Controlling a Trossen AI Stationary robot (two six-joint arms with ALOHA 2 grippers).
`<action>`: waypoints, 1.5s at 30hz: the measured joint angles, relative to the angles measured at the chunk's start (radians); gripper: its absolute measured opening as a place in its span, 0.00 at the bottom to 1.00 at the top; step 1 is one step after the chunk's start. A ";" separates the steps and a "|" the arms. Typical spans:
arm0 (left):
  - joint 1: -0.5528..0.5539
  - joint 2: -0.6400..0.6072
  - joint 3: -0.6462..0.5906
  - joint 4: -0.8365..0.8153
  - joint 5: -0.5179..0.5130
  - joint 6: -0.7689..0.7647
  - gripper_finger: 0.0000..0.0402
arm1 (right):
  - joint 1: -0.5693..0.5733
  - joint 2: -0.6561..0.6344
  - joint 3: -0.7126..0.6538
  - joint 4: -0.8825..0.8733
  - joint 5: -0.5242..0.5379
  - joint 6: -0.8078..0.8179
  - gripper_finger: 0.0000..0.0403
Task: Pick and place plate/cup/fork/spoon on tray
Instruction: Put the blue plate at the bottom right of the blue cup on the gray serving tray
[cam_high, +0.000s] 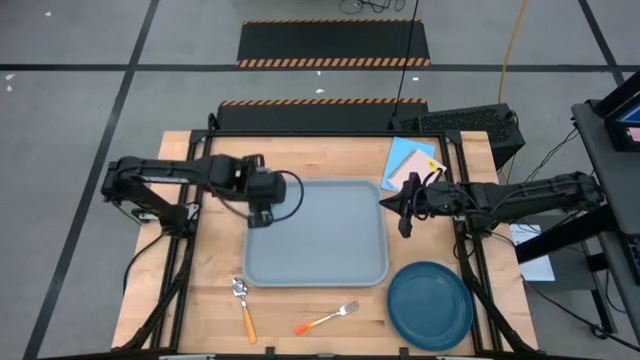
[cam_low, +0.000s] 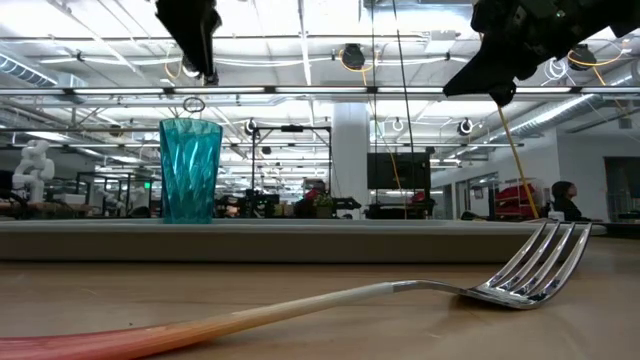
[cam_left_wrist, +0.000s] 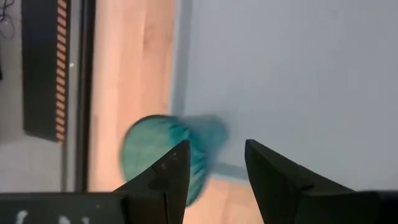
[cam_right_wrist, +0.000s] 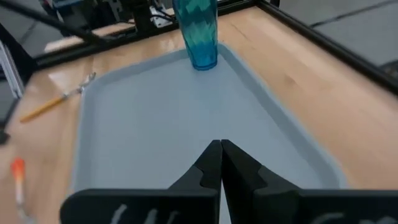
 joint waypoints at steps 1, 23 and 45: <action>-0.027 -0.003 -0.001 0.004 0.000 -0.034 0.39 | 0.009 0.000 0.000 0.000 -0.003 0.028 0.00; -0.516 -0.004 -0.202 0.771 -0.211 -0.147 0.39 | 0.730 0.360 0.191 0.156 0.164 0.444 0.00; -0.523 0.079 -0.202 0.939 -0.236 -0.237 0.39 | 1.006 1.065 0.935 -0.590 0.130 0.965 0.01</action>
